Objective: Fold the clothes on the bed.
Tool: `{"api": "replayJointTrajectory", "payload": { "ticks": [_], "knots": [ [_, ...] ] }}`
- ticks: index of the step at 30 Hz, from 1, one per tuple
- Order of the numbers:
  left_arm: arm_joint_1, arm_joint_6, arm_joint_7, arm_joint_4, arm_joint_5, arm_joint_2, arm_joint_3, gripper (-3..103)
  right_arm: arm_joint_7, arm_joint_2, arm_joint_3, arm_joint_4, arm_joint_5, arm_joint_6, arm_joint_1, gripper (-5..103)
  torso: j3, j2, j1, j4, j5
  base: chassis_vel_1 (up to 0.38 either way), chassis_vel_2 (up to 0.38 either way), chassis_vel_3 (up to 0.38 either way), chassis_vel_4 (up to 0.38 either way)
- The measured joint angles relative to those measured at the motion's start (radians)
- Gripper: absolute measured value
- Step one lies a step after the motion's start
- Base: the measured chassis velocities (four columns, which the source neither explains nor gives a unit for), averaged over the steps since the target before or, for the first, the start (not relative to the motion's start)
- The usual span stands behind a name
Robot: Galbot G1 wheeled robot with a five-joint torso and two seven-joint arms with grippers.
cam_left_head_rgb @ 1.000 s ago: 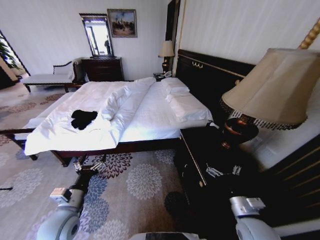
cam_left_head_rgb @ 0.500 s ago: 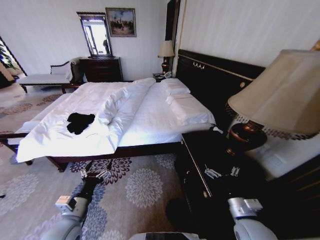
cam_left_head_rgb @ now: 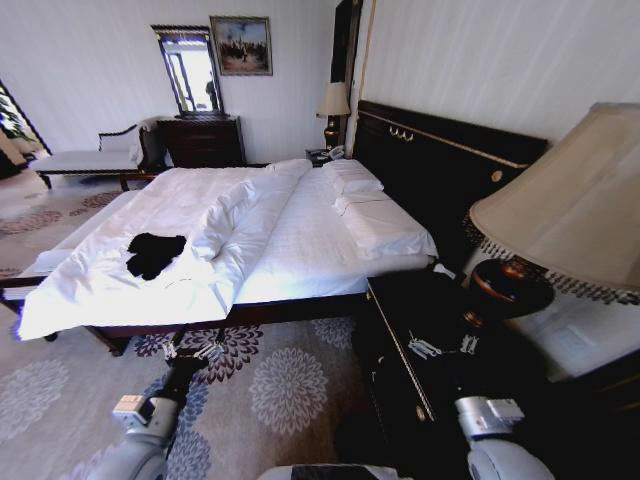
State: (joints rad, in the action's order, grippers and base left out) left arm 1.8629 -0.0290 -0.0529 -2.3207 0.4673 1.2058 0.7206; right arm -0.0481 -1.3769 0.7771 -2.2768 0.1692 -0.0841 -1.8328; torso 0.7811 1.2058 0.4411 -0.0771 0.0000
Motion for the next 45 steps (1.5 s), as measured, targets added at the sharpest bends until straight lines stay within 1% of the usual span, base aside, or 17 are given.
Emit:
{"api": "replayJointTrajectory", "payload": {
  "ticks": [6,13,21,36,45],
  "knots": [
    [0.006,0.003,0.002,0.0,-0.004,0.008,-0.002,100,0.0,-0.006,-0.006,-0.002,-0.011,0.0,-0.009,100,0.0,0.0,0.0,0.0001,0.0,-0.132,0.136,0.125,-0.136],
    [-0.003,0.003,0.002,0.003,0.008,0.015,0.018,100,0.003,-0.011,-0.003,-0.005,-0.015,0.0,-0.017,100,0.0,0.0,0.0,-0.0001,0.0,-0.137,0.132,0.121,-0.133],
    [-0.006,0.008,0.003,0.006,-0.004,0.027,0.014,100,0.006,-0.024,-0.02,0.004,-0.028,0.0,-0.011,100,0.0,0.0,0.0,0.0,0.0,-0.131,0.132,0.142,-0.129],
    [-0.005,0.012,0.008,0.003,-0.012,0.036,0.007,100,0.008,-0.017,-0.013,0.012,-0.038,0.004,0.0,100,0.0,0.0,0.0,-0.0001,0.0001,-0.131,0.134,0.121,-0.143],
    [0.0,0.023,0.009,0.005,-0.021,0.033,0.002,100,0.008,-0.02,-0.01,0.012,-0.037,0.007,0.003,100,0.0,0.0,0.0,0.0001,0.0,-0.15,0.149,0.146,-0.146]
  ]
}}
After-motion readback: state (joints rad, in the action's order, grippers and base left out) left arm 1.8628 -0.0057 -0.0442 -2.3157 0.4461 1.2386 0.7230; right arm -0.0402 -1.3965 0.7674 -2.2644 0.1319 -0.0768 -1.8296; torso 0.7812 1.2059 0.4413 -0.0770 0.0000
